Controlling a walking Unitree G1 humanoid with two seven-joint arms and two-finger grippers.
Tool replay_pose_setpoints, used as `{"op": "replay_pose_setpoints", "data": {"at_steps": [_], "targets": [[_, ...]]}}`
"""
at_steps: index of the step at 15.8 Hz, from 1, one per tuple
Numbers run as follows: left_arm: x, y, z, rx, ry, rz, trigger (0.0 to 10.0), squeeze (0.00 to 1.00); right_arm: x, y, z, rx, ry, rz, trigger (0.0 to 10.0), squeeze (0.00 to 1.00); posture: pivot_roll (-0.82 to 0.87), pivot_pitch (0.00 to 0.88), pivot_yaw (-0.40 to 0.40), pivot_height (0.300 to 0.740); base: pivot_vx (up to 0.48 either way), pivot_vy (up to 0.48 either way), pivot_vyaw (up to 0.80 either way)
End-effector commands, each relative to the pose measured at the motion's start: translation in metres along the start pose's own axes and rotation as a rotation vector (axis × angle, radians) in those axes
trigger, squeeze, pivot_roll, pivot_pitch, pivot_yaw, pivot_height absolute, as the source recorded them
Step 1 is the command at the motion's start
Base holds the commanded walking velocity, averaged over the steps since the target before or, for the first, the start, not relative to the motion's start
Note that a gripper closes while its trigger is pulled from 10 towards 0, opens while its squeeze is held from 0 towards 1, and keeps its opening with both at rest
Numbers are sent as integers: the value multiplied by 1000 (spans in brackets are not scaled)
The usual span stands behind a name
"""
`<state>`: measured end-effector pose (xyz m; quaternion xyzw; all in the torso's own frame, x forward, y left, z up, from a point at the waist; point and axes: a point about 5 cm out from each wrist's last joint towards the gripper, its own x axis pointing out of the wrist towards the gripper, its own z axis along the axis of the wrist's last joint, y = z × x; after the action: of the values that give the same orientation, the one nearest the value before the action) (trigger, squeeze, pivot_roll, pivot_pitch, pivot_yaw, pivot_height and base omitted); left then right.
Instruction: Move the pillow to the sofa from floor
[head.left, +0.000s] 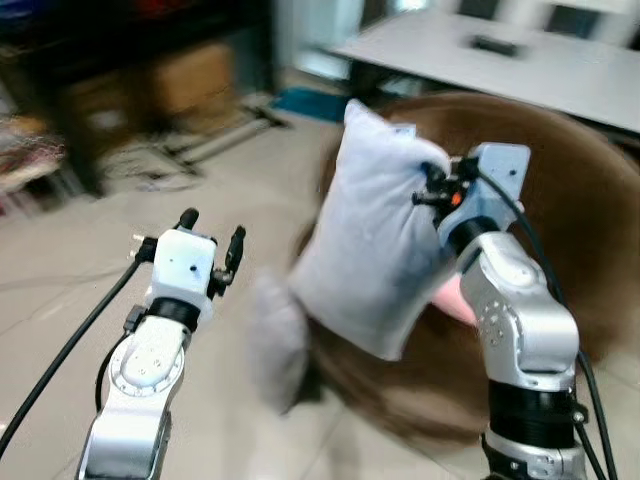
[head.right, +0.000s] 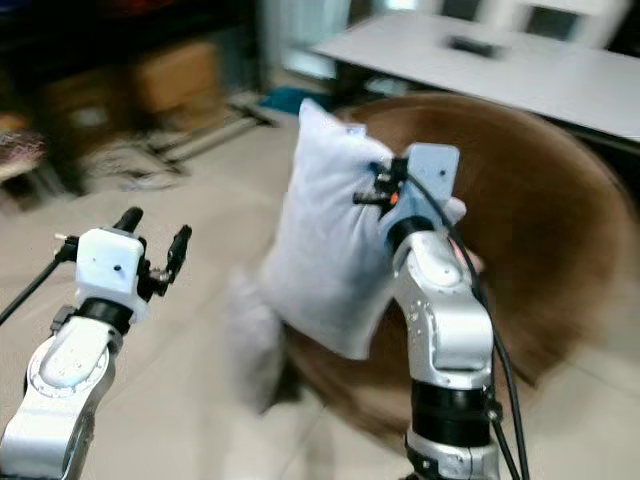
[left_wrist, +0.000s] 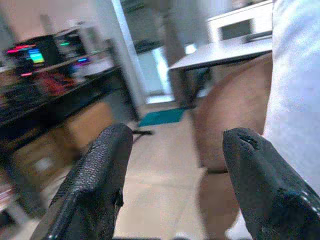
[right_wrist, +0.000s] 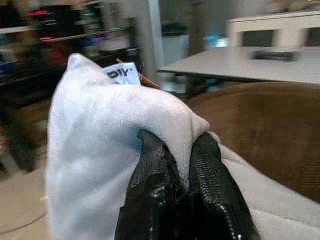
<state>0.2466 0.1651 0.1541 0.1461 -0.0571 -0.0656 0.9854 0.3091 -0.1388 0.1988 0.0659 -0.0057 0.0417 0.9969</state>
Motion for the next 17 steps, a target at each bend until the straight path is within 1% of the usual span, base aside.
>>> {"op": "replay_pose_setpoints", "data": {"at_steps": [1,4,9,11,14,17], "targets": [[2,0,-1,-5,2,-7,10000,0,2,1,15,9,-70,3,10000,0,104,0,-40,740,315,0,-800],[2,0,-2,-2,1,-9,10000,0,4,3,16,10,-79,12,10000,0,108,0,-46,740,316,0,-800],[4,0,-2,4,-8,-14,10000,0,7,5,17,-3,-84,22,10000,0,113,0,-51,740,318,0,0],[4,-1,-2,6,-10,-19,10000,0,8,4,17,-12,-86,15,10000,0,113,0,-51,740,321,0,0],[5,-3,-1,7,-13,-31,10000,0,9,1,21,-6,-97,7,10000,0,109,0,-47,740,317,0,-742],[7,-4,-3,8,-10,-47,10000,0,9,5,26,-37,-102,30,10000,0,103,0,-41,740,317,0,0]]}}
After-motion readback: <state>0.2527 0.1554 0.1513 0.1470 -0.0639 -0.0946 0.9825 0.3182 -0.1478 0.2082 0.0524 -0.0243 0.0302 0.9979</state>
